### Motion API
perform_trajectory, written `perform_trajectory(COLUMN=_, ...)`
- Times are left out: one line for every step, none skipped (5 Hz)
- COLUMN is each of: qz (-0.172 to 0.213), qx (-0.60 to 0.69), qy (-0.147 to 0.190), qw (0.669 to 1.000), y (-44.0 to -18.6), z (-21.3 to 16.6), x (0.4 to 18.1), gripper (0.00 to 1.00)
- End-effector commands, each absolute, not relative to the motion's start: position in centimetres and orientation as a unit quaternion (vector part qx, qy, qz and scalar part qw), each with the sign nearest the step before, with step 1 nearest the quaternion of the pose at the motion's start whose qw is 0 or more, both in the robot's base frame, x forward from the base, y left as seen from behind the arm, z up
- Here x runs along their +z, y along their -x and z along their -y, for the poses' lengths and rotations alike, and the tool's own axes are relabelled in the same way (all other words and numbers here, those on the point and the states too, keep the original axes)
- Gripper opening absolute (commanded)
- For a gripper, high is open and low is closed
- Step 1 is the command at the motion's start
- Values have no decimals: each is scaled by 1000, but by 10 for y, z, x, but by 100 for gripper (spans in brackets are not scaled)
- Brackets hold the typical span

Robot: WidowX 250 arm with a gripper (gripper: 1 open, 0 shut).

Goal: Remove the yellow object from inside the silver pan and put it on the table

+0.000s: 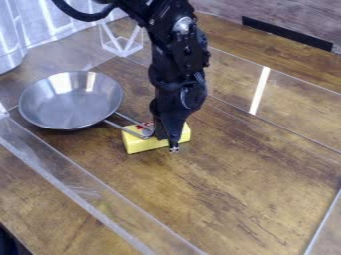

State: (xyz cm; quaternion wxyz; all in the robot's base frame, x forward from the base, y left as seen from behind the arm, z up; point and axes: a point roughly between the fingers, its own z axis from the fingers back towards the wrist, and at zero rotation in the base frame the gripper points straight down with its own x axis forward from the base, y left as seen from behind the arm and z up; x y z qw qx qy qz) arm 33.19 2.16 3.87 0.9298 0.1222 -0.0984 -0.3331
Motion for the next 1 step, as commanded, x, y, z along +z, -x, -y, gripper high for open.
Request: perform_trajectory(qz=103, qx=-329, qy=-121, qw=931, y=-331, z=-26, x=45, gripper=0)
